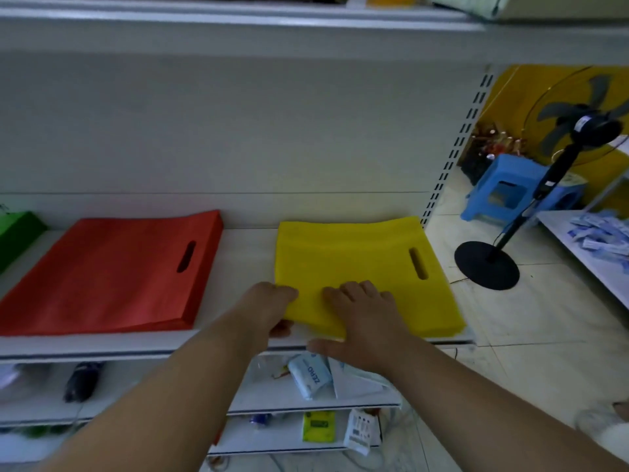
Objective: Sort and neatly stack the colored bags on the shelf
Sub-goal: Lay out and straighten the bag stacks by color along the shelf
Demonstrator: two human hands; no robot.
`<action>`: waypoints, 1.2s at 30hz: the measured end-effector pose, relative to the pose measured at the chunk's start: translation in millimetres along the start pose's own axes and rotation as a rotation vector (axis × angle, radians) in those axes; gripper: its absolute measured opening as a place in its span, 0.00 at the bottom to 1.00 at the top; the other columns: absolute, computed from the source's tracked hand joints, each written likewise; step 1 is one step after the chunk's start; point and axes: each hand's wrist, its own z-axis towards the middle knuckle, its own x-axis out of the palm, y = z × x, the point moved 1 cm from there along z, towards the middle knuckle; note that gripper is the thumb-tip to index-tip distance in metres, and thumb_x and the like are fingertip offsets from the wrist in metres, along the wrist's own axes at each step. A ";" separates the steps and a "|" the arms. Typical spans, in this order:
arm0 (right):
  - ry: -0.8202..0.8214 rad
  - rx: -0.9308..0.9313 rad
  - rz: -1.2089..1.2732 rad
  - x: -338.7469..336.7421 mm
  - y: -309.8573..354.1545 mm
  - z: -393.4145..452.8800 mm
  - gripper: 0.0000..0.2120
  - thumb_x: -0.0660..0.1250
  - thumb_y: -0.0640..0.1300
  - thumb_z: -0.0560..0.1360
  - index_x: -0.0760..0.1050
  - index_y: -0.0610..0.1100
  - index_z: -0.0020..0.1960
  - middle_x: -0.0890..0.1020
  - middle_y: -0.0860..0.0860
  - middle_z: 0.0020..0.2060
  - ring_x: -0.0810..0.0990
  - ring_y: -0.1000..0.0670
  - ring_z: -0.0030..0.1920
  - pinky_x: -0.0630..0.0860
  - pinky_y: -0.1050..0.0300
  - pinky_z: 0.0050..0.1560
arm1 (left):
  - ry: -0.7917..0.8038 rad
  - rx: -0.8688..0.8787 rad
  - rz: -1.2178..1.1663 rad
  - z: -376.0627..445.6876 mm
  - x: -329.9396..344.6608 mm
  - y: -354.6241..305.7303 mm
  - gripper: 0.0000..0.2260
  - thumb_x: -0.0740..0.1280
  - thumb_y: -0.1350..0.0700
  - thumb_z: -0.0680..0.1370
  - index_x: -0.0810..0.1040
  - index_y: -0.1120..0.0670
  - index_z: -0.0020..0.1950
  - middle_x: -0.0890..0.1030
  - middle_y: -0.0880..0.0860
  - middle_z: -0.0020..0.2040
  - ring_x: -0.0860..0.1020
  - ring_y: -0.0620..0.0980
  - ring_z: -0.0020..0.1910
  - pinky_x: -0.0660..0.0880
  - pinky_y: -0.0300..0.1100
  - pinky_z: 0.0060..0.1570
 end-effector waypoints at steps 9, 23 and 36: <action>-0.195 0.162 -0.084 -0.2 -55.4 -17.7 0.33 0.75 0.60 0.61 0.74 0.46 0.61 0.75 0.44 0.58 0.74 0.38 0.58 0.72 0.43 0.53 | -0.191 0.004 -0.110 0.9 -47.2 12.5 0.07 0.67 0.53 0.78 0.74 0.56 0.50 0.76 0.59 0.47 0.77 0.59 0.40 0.79 0.54 0.44; -0.070 0.286 0.446 10.4 -93.0 -27.4 0.53 0.73 0.69 0.61 0.54 0.51 0.78 0.61 0.47 0.71 0.66 0.45 0.68 0.67 0.51 0.65 | -0.164 0.497 0.659 -0.9 -56.4 41.2 0.42 0.78 0.48 0.69 0.58 0.44 0.76 0.72 0.45 0.60 0.72 0.46 0.55 0.70 0.45 0.52; -0.139 0.291 0.346 14.8 -88.9 -28.7 0.49 0.65 0.74 0.62 0.60 0.48 0.75 0.66 0.45 0.68 0.69 0.44 0.66 0.72 0.48 0.62 | -0.117 0.423 0.610 9.4 -64.8 43.7 0.43 0.76 0.39 0.66 0.60 0.44 0.75 0.74 0.47 0.62 0.75 0.50 0.57 0.74 0.50 0.54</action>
